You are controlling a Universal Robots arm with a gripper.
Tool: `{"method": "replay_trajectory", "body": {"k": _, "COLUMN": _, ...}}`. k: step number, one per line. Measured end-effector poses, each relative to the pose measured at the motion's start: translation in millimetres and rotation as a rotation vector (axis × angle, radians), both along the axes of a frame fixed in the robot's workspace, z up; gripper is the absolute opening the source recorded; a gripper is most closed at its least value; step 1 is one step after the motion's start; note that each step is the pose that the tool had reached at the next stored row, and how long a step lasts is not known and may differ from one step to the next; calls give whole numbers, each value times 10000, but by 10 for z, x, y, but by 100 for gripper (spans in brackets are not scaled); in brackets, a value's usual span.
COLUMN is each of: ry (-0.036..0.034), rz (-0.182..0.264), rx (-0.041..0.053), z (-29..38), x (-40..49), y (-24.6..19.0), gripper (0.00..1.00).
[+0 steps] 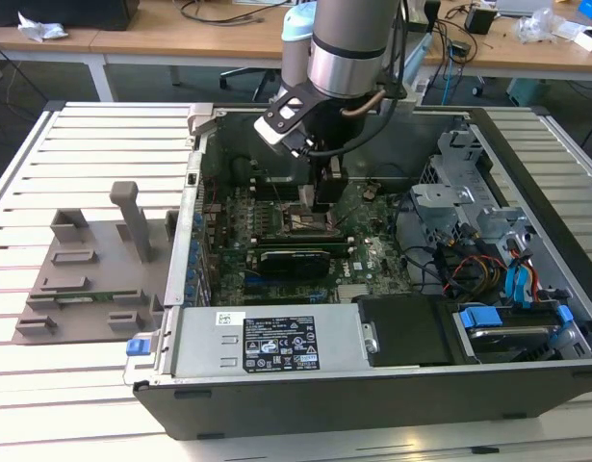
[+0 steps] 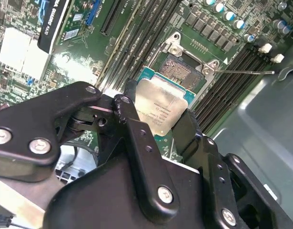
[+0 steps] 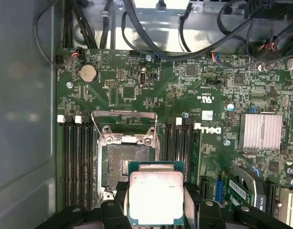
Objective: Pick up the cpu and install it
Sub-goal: 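Place the cpu into insertion slot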
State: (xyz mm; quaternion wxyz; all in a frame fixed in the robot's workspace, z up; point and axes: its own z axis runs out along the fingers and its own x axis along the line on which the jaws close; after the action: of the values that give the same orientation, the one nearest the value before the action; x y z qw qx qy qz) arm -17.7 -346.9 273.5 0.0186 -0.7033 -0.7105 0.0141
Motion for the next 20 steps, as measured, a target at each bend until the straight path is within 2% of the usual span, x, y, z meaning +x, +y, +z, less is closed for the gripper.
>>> {"method": "replay_trajectory", "body": {"k": 4, "ry": 0, "rz": -677, "rx": 0, "z": -1, "x": 0, "y": 0, "gripper": 55}}
{"method": "replay_trajectory", "body": {"k": 6, "ry": 0, "rz": -866, "rx": -1, "z": -2, "x": 0, "y": 0, "gripper": 55}}
{"method": "replay_trajectory", "body": {"k": 9, "ry": -1, "rz": -698, "rx": -16, "z": -4, "x": 1, "y": 18, "gripper": 55}}
{"method": "replay_trajectory", "body": {"k": 12, "ry": -1, "rz": -644, "rx": -63, "z": -5, "x": 0, "y": 58, "gripper": 55}}
{"method": "replay_trajectory", "body": {"k": 20, "ry": -3, "rz": -644, "rx": -59, "z": -9, "x": 1, "y": 60, "gripper": 55}}
